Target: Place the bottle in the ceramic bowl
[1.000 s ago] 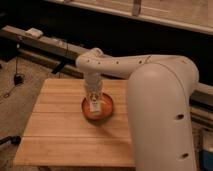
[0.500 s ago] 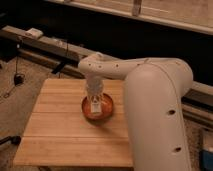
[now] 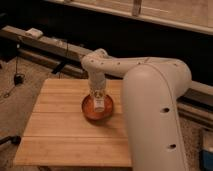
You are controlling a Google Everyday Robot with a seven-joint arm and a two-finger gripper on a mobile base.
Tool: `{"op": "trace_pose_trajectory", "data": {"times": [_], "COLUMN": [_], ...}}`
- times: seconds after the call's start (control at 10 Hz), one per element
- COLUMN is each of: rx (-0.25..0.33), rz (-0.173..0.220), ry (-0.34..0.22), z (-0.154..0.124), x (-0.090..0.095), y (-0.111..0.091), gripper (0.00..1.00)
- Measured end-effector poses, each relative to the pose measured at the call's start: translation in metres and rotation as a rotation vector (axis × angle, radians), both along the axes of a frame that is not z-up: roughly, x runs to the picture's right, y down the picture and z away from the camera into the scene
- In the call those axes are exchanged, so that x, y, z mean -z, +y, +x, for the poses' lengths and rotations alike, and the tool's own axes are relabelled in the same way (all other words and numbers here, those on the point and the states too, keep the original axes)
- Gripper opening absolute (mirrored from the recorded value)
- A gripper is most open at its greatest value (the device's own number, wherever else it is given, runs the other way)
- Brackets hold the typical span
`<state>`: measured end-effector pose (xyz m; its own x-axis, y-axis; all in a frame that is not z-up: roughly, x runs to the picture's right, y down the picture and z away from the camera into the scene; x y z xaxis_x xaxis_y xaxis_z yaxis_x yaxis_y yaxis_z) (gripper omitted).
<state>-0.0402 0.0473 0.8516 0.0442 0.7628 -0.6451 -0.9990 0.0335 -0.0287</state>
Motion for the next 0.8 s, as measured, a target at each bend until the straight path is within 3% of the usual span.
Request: {"op": "trace_pose_trajectory", "data": {"times": [0.4,0.8], "rx": [-0.018,-0.020], "rz": [0.000,0.002], "ry": [-0.043,-0.041], "z": [-0.0094,-0.0073], "x": [0.0005,0.0001], "y": [0.0099,0.0098], "gripper": [0.80,0.80]}}
